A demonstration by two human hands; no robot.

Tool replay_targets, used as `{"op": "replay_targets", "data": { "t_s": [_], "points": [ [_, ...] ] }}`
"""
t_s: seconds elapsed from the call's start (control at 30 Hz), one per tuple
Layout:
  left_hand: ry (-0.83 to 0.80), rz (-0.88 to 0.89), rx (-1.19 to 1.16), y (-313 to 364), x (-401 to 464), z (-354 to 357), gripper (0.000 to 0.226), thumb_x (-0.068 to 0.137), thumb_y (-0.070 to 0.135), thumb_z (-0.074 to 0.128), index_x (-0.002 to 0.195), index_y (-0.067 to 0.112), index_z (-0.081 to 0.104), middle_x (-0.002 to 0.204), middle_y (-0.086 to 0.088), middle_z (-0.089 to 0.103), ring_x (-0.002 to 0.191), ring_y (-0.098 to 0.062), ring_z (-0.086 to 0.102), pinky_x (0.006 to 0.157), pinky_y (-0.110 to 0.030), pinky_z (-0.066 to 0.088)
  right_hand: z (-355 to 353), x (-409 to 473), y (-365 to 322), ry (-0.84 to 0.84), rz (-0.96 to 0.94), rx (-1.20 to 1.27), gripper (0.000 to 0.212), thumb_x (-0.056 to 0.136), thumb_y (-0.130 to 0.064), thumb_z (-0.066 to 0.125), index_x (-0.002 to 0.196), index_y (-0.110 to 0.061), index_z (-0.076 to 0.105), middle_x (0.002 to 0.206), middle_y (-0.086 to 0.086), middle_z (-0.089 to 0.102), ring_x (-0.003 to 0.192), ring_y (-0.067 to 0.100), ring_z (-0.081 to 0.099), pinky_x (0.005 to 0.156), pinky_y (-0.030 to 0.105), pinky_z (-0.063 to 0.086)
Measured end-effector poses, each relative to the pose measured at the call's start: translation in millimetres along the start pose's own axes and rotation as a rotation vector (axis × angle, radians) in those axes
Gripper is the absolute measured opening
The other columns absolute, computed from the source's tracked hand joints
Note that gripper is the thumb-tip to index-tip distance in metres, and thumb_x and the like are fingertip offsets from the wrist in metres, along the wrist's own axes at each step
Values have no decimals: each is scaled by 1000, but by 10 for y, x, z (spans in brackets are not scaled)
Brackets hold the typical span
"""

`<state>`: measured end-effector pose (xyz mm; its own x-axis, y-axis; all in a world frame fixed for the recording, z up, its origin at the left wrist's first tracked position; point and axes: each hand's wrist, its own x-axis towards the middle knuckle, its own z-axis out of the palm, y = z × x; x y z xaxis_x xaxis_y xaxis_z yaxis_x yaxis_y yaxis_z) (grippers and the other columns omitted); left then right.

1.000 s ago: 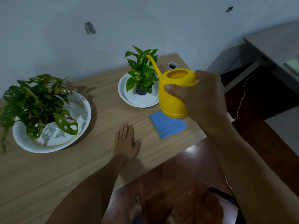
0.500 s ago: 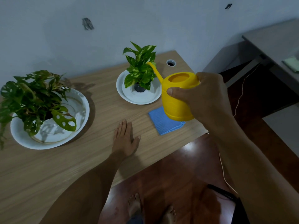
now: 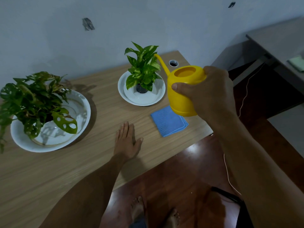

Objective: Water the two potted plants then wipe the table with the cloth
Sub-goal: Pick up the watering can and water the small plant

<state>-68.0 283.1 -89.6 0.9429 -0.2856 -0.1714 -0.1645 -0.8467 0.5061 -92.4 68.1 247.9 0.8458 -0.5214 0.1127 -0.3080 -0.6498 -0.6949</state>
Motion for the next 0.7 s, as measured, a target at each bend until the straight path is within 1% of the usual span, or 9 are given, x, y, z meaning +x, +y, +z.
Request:
{"op": "replay_targets", "data": {
  "t_s": [0.07,0.2,0.27,0.37,0.5,0.6,0.7],
  "points": [
    [1,2,3,-5,-4,4,86,99,65,37,166,17,11,174,-6,0,161,-22,-6,127,-37,-9,32,-6,-9,2,-18,6,58,68,-56,88,103,-14,68,97,1,67,83,16,60,55,18,35],
    [2,-4,5,-7,-6,7,85,100,63,40,166,18,11,174,-6,0,161,-22,-6,127,-37,-9,55,-17,-23,-21,-45,10,54,68,-57,87,98,-18,66,93,-3,65,82,15,60,57,17,36],
    [-2,-8,2,-9,0,11,85,100,63,40,166,18,10,174,-6,0,161,-22,-6,127,-38,-9,45,-31,-42,-40,-51,10,51,69,-58,87,96,-21,65,89,-6,63,77,11,58,57,17,37],
    [-10,-13,3,-7,8,17,85,100,63,40,166,18,9,174,-5,-2,161,-22,-6,128,-40,-7,10,-49,-59,-80,-44,25,43,70,-54,88,86,-26,60,77,-16,56,69,-2,53,56,15,35],
    [-8,-9,-6,-9,-7,19,86,100,64,39,166,18,8,174,-5,-3,161,-21,-7,128,-39,-8,-29,-88,-74,-123,-53,8,42,69,-52,89,69,-32,52,71,-17,55,63,-5,51,54,14,33],
    [-3,0,-8,-17,-8,15,86,100,64,39,166,18,8,174,-5,-2,161,-22,-6,128,-40,-7,-35,-94,-52,-137,-45,8,41,68,-51,90,70,-30,55,72,-15,57,64,-3,52,55,20,36],
    [11,12,-10,-17,-16,20,86,100,63,41,166,17,10,174,-7,0,161,-23,-4,128,-40,-6,-44,-89,-6,-122,-33,2,43,67,-52,89,80,-23,61,72,-11,58,63,0,52,54,22,36]
  ]
}}
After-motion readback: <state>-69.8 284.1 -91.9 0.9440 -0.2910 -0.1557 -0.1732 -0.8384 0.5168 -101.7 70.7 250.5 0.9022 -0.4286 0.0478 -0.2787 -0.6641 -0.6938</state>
